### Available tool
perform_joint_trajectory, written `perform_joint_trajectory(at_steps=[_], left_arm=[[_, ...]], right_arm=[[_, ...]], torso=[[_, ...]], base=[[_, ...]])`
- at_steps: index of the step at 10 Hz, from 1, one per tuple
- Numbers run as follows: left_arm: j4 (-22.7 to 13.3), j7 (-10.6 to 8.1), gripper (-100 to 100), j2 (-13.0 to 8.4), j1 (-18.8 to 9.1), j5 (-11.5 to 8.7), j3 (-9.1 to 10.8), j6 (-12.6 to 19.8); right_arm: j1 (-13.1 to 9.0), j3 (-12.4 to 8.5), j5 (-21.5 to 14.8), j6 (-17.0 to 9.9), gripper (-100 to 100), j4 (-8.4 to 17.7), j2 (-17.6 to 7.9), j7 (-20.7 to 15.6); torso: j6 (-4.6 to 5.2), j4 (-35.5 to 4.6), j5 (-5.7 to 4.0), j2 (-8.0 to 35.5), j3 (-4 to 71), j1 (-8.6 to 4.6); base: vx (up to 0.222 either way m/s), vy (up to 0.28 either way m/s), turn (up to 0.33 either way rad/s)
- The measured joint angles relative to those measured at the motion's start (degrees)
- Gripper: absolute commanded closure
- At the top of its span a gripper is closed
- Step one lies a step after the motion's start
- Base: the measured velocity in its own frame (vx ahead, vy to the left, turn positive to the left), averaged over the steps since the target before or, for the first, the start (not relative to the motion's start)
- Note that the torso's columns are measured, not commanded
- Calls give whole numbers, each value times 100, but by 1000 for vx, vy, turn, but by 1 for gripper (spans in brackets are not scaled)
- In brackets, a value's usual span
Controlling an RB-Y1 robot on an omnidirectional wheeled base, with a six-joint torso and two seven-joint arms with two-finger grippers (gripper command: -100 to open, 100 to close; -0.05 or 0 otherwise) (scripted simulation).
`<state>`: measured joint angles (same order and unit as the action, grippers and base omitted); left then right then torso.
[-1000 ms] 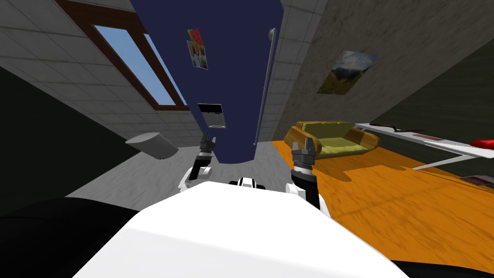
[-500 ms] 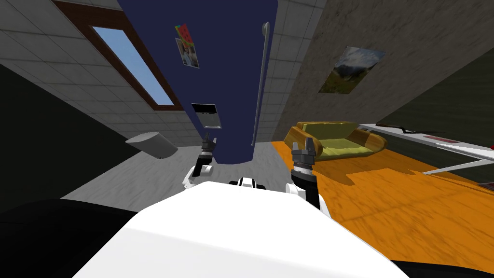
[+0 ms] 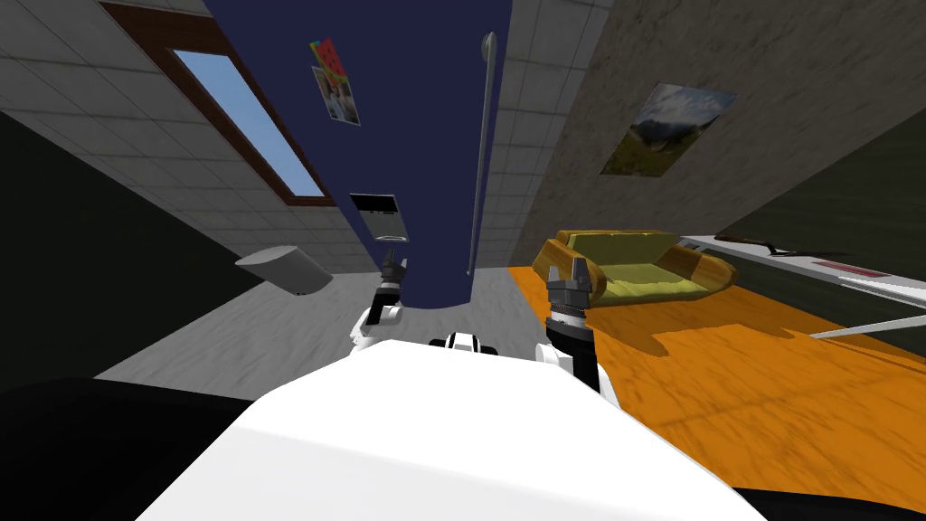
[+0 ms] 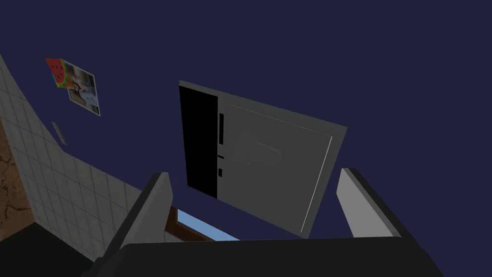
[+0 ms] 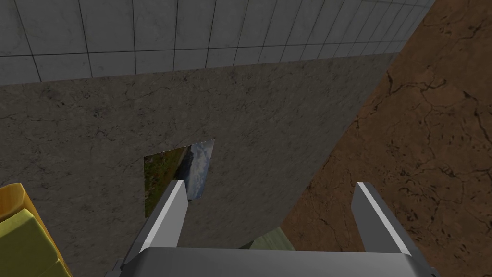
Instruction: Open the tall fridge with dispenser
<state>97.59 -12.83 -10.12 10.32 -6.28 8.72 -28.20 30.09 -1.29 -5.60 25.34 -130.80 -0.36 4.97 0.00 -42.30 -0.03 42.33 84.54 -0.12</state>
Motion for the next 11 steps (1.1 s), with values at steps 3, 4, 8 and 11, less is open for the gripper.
perform_joint_trajectory(at_steps=[3,4,8,11], left_arm=[[-480,-52,-100,-23,-262,-100,66,-89],[-674,-67,-100,-30,-399,-146,96,-124],[-1302,-144,-100,-46,-770,-298,191,-222],[-1808,-185,-100,-25,-1026,-396,251,-289]], right_arm=[[0,0,0,0,0,0,0,0],[0,0,0,0,0,0,0,0],[0,0,0,0,0,0,0,0],[0,0,0,0,0,0,0,0]], torso=[[-1,3,4,-6,5,18],[0,3,4,-11,7,15],[0,0,2,1,0,9],[0,2,2,-7,4,16]], base=[[62,-129,47],[53,-114,31],[46,-122,47],[45,-146,48]])
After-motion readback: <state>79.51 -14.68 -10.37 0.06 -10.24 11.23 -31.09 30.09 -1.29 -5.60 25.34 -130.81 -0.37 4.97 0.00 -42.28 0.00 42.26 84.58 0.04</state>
